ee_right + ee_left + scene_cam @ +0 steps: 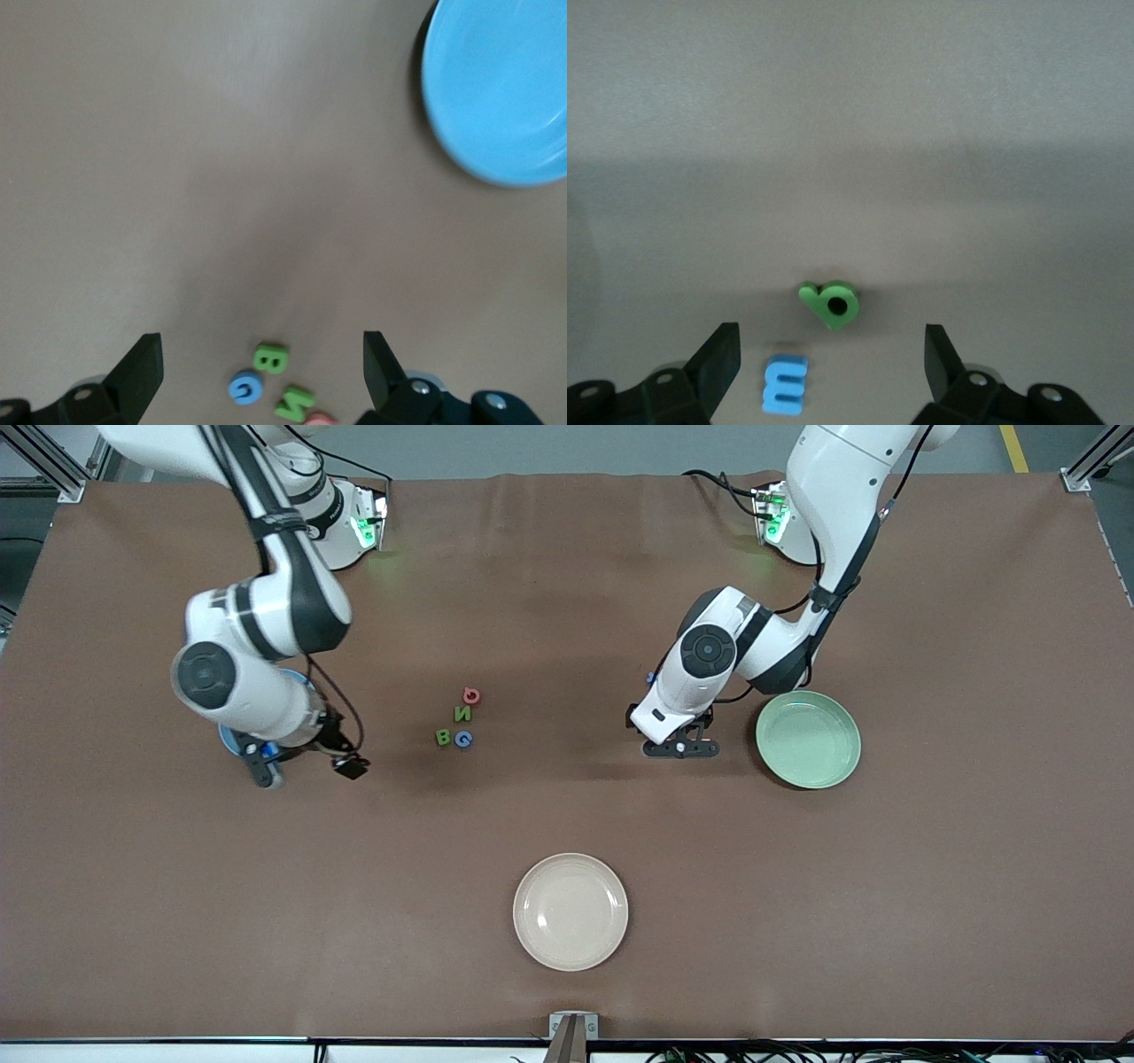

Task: Sort uppercase to blue plate, lowercase to green plate
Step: 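Grasp the green n with the left gripper while the right gripper grasps B, then place the n on the green plate while the right gripper places B, then grasp the blue m with the left gripper while the right gripper grasps C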

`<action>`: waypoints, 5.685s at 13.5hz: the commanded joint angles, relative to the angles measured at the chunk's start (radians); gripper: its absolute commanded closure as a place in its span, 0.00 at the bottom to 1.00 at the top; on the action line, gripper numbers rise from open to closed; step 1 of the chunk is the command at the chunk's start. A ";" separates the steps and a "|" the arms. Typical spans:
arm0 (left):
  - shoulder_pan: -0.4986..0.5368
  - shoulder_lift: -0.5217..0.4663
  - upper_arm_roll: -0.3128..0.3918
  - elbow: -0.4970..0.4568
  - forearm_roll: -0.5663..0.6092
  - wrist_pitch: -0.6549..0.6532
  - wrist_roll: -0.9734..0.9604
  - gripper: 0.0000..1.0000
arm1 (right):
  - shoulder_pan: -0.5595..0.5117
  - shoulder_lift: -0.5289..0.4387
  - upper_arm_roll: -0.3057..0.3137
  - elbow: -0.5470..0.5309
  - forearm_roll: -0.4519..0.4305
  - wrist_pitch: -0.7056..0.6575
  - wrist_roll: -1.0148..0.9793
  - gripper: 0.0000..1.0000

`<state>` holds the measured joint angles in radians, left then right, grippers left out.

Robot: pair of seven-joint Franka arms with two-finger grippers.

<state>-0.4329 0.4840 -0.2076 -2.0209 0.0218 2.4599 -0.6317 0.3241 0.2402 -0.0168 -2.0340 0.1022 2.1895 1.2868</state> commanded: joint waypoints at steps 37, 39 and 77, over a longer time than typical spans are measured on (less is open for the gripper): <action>0.261 -0.274 -0.007 -0.237 0.122 -0.105 0.231 0.82 | 0.213 0.144 -0.053 -0.176 -0.021 0.296 0.081 0.97; 0.333 -0.297 -0.007 -0.281 0.122 -0.096 0.334 0.82 | 0.208 0.082 -0.124 -0.176 -0.048 0.140 -0.070 0.96; 0.240 -0.027 -0.268 -0.231 0.308 0.133 -0.313 0.09 | 0.707 0.277 -0.419 -0.103 0.364 0.435 -0.126 0.38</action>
<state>-0.1872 0.4203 -0.4795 -2.2792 0.2771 2.5929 -0.8954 1.0213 0.4808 -0.4396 -2.1700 0.4271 2.6171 1.1590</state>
